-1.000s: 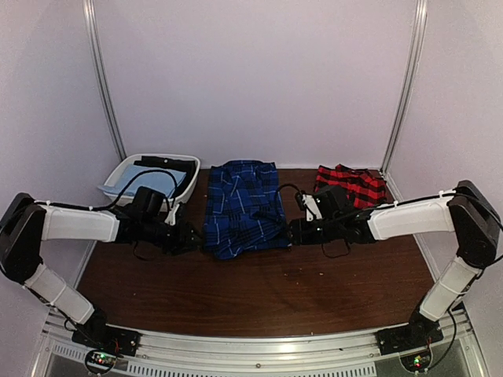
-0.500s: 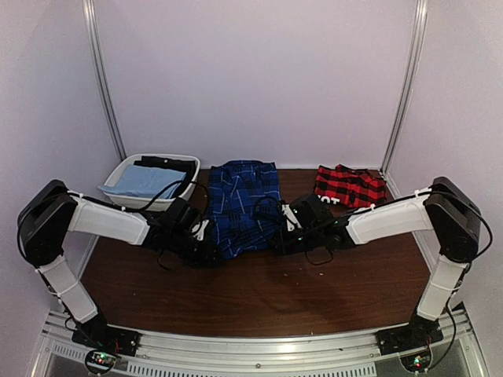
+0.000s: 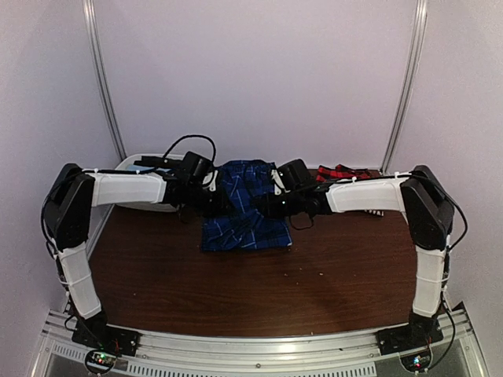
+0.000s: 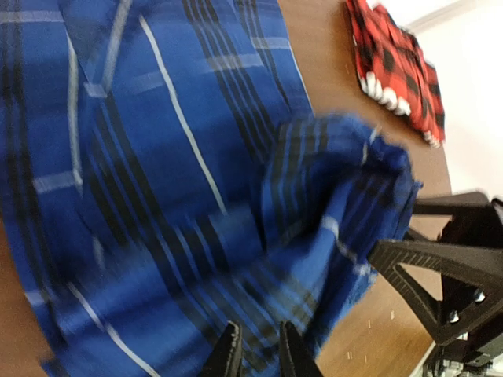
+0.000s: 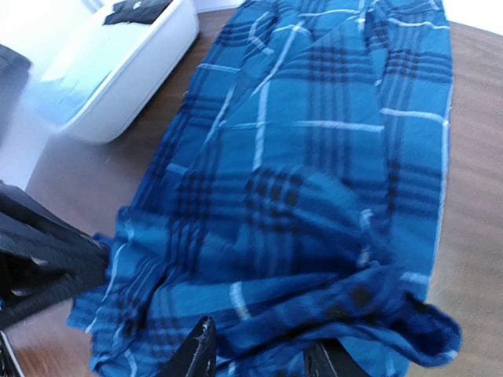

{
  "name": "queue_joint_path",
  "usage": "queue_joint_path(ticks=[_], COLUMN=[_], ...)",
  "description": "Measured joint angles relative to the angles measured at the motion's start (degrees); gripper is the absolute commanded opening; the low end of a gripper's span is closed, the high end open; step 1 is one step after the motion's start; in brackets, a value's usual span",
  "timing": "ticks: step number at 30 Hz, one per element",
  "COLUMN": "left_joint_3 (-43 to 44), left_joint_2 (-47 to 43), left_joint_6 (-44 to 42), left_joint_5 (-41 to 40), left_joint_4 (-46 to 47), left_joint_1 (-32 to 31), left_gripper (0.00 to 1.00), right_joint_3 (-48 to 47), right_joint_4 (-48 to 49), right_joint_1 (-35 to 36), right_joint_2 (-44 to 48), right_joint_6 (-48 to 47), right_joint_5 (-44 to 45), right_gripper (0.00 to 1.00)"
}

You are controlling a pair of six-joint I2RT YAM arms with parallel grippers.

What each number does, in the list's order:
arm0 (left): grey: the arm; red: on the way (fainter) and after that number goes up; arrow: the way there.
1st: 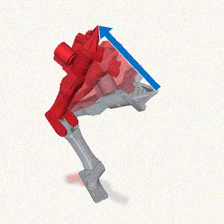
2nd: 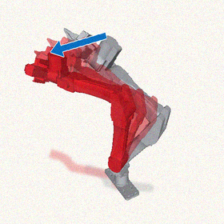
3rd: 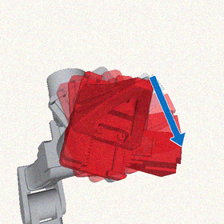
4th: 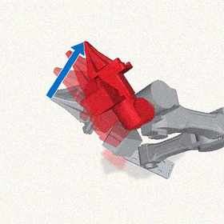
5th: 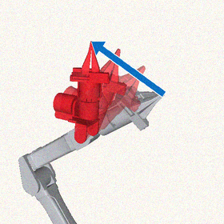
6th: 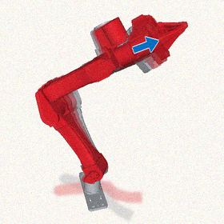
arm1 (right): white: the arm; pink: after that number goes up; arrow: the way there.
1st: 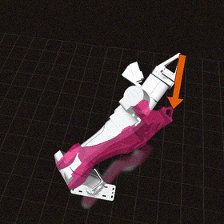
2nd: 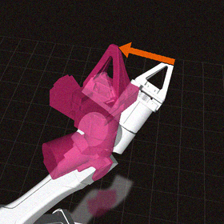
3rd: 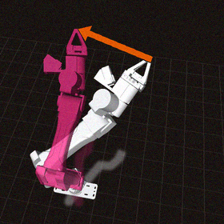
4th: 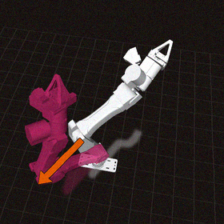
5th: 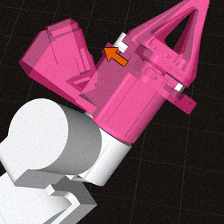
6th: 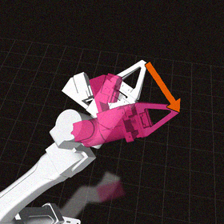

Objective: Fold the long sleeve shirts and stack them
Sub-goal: Adjust the 2/3-rectangle-folded shirt at the center of the board.

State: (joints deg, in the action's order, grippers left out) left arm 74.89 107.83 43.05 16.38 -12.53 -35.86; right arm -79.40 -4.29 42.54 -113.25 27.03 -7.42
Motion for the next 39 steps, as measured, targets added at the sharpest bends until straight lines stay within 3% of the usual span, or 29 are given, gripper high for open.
queue_joint_path(ticks=[5,9,15,18,24,32,39], left_joint_3=[8.7,10.0,-1.2,-7.8,-17.3,-23.1,-22.4], left_joint_2=[4.7,3.7,-4.5,-9.4,-16.0,-15.9,-11.6], left_joint_6=[-2.1,-4.0,-5.0,-5.0,-5.0,-3.5,-0.5], left_joint_5=[0.2,0.0,0.3,0.5,2.2,7.0,12.1], left_joint_4=[-2.6,-4.2,-4.3,-4.4,-3.8,0.2,7.1], left_joint_1=[5.0,6.5,5.9,5.8,5.5,4.4,4.3], left_gripper=[0.31,0.37,0.46,0.48,0.53,0.59,0.48], right_joint_3=[-7.9,-12.5,-15.9,-15.8,-9.4,1.8,6.2], right_joint_4=[-3.0,-6.0,-9.3,-10.7,-10.9,-7.5,-6.1], right_joint_1=[-3.5,-4.5,-4.5,-4.4,-5.3,-6.3,-6.8], right_joint_2=[-5.8,-8.5,-8.3,-6.9,1.0,7.4,7.4], right_joint_6=[-1.5,-2.9,-5.4,-6.6,-7.6,-7.5,-7.1], right_joint_5=[-0.2,-0.3,0.1,1.0,1.9,1.5,-0.1], right_gripper=[0.48,0.55,0.68,0.70,0.70,0.72,0.71])
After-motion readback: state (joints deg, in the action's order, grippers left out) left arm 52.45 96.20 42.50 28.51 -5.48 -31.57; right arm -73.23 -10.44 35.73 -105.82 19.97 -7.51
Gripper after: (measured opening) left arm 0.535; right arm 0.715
